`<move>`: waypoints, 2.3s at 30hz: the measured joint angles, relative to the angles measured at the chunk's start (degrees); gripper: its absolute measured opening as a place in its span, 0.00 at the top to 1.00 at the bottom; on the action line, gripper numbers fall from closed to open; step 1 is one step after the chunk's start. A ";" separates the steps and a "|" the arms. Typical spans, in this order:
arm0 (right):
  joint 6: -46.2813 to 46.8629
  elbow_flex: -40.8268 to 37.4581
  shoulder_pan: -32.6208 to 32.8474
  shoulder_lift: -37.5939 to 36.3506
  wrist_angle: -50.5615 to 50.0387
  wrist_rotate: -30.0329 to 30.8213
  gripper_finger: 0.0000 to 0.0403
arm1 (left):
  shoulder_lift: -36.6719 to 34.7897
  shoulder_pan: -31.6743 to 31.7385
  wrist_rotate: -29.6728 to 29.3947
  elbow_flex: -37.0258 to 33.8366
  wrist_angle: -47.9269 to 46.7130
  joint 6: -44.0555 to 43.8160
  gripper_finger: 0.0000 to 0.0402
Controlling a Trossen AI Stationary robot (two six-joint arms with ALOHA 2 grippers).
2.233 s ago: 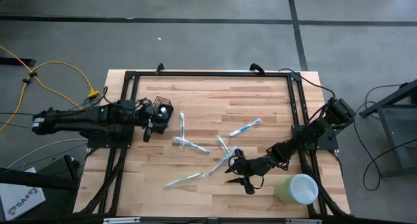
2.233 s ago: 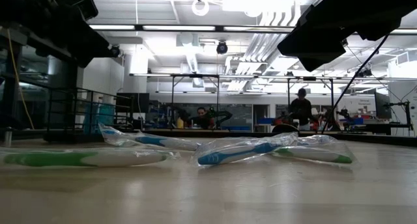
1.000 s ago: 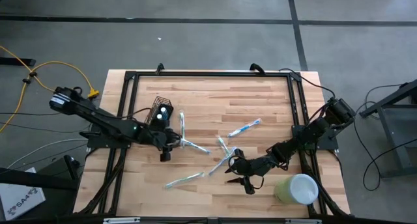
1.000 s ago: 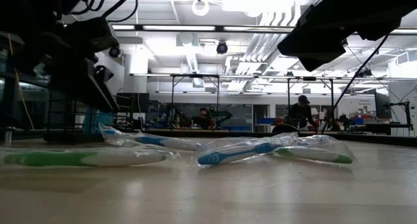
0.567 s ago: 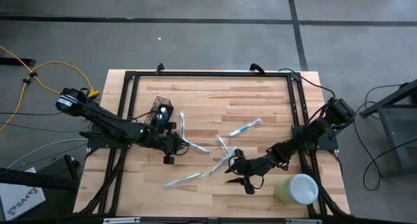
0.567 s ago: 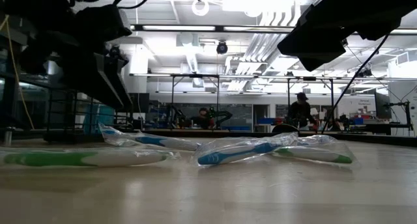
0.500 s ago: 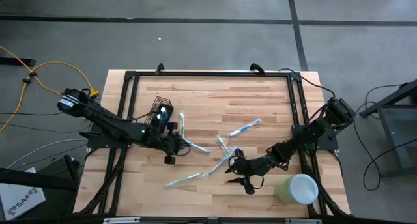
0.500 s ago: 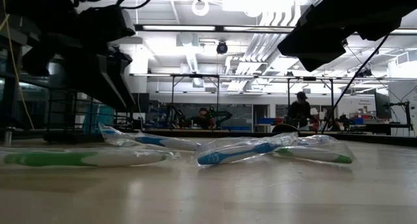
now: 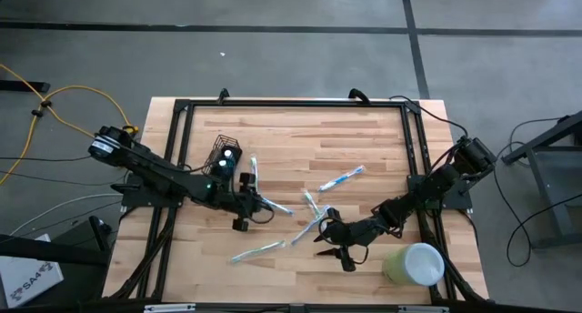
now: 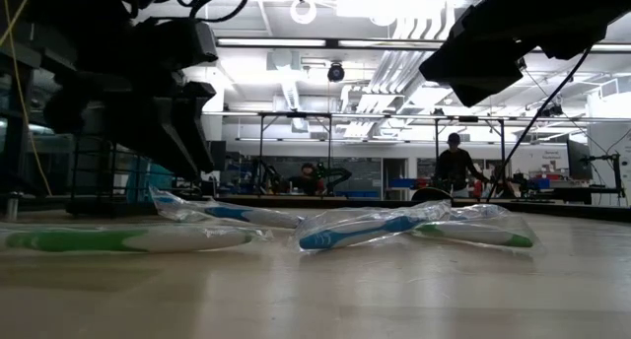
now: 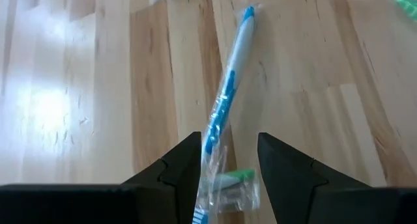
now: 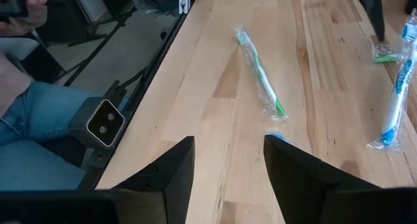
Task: Pick & Place toothbrushing station
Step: Put the left blue toothbrush into the black wire organizer
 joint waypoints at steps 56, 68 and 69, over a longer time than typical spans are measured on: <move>0.00 -0.11 0.00 0.02 -0.05 0.00 0.57 | 7.86 7.59 9.50 -0.01 4.65 -1.50 0.97; -0.02 -0.11 0.00 0.02 -0.05 0.02 0.57 | 7.24 7.51 9.18 1.43 8.16 5.89 0.98; -0.02 -0.11 0.00 0.02 -0.05 0.02 0.57 | 6.97 7.42 8.79 1.74 8.10 6.57 0.98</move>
